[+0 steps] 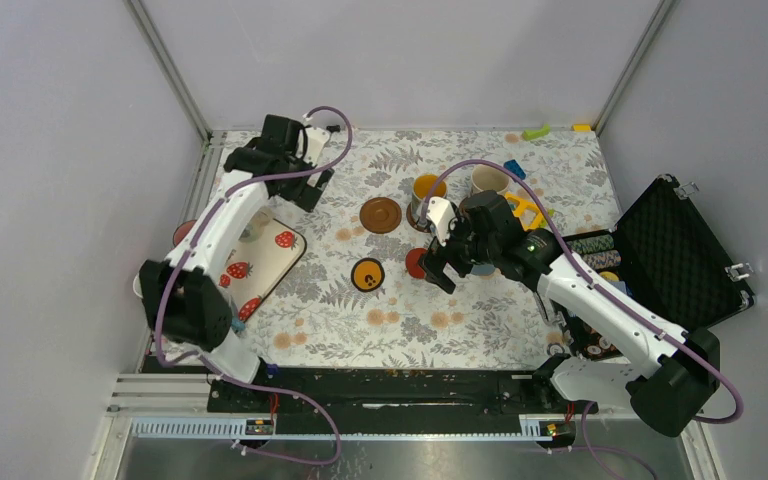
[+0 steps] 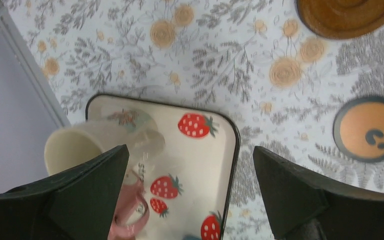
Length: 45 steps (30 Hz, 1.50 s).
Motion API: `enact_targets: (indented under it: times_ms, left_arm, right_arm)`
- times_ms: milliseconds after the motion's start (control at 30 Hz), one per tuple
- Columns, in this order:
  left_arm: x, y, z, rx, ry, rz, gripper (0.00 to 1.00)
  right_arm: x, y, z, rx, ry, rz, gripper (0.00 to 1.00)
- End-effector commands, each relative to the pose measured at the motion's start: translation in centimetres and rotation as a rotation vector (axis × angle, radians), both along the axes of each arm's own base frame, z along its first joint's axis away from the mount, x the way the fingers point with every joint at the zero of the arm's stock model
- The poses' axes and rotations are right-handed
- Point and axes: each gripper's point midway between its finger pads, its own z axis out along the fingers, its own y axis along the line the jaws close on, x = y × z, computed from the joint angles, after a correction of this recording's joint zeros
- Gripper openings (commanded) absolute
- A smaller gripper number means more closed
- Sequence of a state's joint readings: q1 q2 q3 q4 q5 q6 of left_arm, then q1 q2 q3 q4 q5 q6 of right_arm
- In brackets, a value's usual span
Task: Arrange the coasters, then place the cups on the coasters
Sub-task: Pick up the cup from the tray.
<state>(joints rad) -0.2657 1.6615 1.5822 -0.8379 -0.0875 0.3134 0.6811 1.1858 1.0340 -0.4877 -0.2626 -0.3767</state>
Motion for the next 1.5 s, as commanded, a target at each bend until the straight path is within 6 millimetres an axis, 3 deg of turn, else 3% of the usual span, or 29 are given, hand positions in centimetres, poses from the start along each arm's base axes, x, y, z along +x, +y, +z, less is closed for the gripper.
enact_targets:
  times_ms: [0,100,200,333,433,633,800,933,1067,1467]
  left_arm:
    - [-5.4,2.4,5.5,-0.005,-0.112,0.049,0.99]
    - [-10.4,5.4,5.7,0.049,-0.109,0.092,0.99]
    - [-13.6,9.0,4.7,0.125,-0.103,0.159,0.99]
    - [-14.4,14.1,4.5,0.13,-0.14,0.279,0.99]
    - [-14.2,15.6,4.1,0.075,-0.118,0.313,0.99]
    - [-13.2,14.1,1.6,-0.053,-0.008,0.313,0.99]
    - [-10.8,14.0,-1.3,-0.111,0.106,0.371,0.95]
    - [-8.8,14.6,-2.8,-0.11,0.126,0.426,0.9]
    - [-8.2,15.1,-4.4,-0.06,0.165,0.458,0.87]
    - [-7.0,15.9,-4.7,0.019,0.119,0.473,0.82]
  right_arm:
    - [-0.4,0.9,0.4,0.052,0.018,0.032,1.0]
    - [-0.7,1.2,0.4,0.066,0.04,0.04,1.0]
    - [-1.0,1.5,0.5,0.081,0.059,0.049,1.0]
    - [-1.3,2.0,0.6,0.105,0.085,0.055,1.0]
    - [-1.5,2.1,0.3,0.105,0.107,0.058,1.0]
    - [-1.8,2.1,0.7,0.115,0.098,0.072,1.0]
    - [-2.4,2.6,0.5,0.134,0.122,0.102,1.0]
    - [-2.9,3.1,0.1,0.149,0.175,0.12,1.0]
    - [-3.1,3.3,-0.1,0.152,0.194,0.126,1.0]
    - [-3.1,3.5,-0.9,0.14,0.221,0.125,1.0]
